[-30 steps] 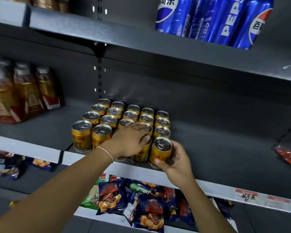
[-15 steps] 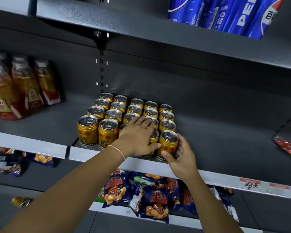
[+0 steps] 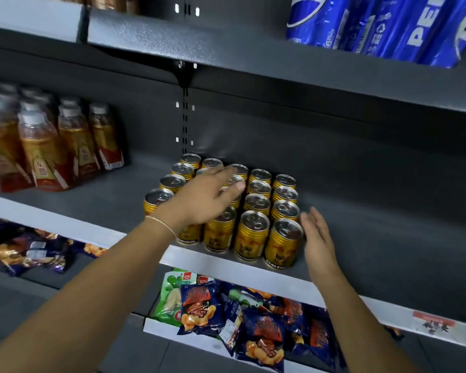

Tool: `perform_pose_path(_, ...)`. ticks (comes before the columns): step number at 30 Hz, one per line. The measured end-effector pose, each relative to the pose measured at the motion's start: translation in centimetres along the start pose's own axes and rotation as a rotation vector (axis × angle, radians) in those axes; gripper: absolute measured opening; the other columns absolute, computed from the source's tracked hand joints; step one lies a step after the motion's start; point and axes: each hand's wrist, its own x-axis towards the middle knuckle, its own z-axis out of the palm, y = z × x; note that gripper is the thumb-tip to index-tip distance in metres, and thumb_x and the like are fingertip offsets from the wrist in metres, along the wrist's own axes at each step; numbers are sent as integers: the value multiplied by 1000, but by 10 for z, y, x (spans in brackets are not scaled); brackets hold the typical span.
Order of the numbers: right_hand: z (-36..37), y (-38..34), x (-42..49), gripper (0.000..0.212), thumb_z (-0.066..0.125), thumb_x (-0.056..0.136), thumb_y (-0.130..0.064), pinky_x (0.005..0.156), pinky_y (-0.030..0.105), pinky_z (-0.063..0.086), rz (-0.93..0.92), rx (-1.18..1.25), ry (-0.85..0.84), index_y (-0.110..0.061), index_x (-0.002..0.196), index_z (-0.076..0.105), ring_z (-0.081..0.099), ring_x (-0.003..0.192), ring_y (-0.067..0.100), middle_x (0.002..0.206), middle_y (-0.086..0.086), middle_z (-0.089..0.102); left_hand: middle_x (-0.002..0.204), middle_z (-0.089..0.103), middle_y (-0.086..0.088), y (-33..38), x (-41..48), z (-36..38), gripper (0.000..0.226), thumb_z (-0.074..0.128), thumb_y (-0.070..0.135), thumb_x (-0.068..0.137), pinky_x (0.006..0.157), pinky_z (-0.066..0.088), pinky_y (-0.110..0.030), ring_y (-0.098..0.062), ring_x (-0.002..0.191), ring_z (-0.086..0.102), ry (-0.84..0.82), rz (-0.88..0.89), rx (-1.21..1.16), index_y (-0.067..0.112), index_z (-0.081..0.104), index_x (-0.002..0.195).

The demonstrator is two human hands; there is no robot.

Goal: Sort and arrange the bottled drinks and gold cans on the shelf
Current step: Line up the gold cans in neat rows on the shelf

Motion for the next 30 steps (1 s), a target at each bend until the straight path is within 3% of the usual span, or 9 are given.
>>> perform_pose_path(4, 11, 2, 16, 54, 54, 92, -59, 102, 39, 45, 52, -13, -21, -46, 142, 41, 51, 127, 14, 146, -10, 48, 157, 32, -1, -39, -11, -30, 61, 32, 58, 97, 110, 17, -23, -16, 146, 24, 67, -187, -64, 27, 37, 149)
perform_pose_path(9, 13, 5, 22, 18, 57, 90, -56, 91, 38, 49, 88, 60, -101, -64, 106, 59, 61, 111, 4, 121, -23, 60, 159, 28, 5, -66, -28, -33, 64, 33, 65, 93, 113, 19, -32, -17, 145, 26, 1, -320, -122, 37, 32, 150)
perform_pose_path(13, 10, 2, 19, 29, 62, 84, -56, 86, 35, 52, 91, 122, -105, -61, 112, 59, 66, 105, 1, 119, -25, 63, 148, 40, 16, -78, -29, -29, 66, 45, 71, 84, 100, 30, -27, -4, 127, 37, 79, -352, -394, 43, 41, 143)
perform_pose_path(16, 8, -1, 21, 56, 61, 88, -51, 80, 33, 54, 93, 204, -92, -41, 141, 47, 68, 104, 3, 124, -18, 63, 126, 53, 29, -96, -26, -38, 77, 53, 81, 69, 89, 40, -22, 0, 116, 50, 182, -425, -605, 43, 49, 137)
perform_pose_path(18, 12, -3, 18, 61, 57, 91, -53, 94, 45, 52, 147, 267, -109, -31, 146, 43, 65, 115, 15, 133, -5, 62, 133, 56, 17, -117, -21, -40, 89, 55, 82, 66, 102, 42, -33, -7, 120, 52, 193, -488, -731, 34, 48, 141)
perform_pose_path(20, 17, -5, 13, 51, 51, 94, -55, 99, 51, 49, 194, 277, -114, -30, 139, 54, 65, 116, 24, 132, 2, 64, 140, 55, 3, -137, -18, -30, 77, 55, 72, 76, 109, 40, -41, -15, 121, 56, 164, -562, -946, 26, 53, 139)
perform_pose_path(22, 22, -9, 7, 40, 45, 97, -57, 87, 45, 53, 202, 263, -99, -35, 118, 70, 69, 108, 22, 120, 1, 71, 121, 69, 0, -143, -20, -15, 44, 55, 60, 86, 85, 56, -38, -17, 104, 69, 98, -620, -1172, 29, 74, 110)
perform_pose_path(24, 27, -12, 2, 40, 40, 98, -57, 81, 41, 52, 219, 276, -84, -38, 106, 75, 71, 104, 20, 116, 0, 73, 107, 74, -4, -146, -22, -2, 35, 54, 53, 91, 69, 58, -37, -22, 95, 72, 42, -655, -1239, 29, 78, 97)
perform_pose_path(30, 34, -16, -2, 50, 29, 104, -51, 73, 31, 58, 187, 245, -96, -39, 99, 77, 71, 103, 18, 113, -2, 74, 109, 74, 1, -151, -17, 10, 30, 49, 39, 98, 69, 55, -35, -19, 94, 72, 109, -575, -1271, 28, 60, 124)
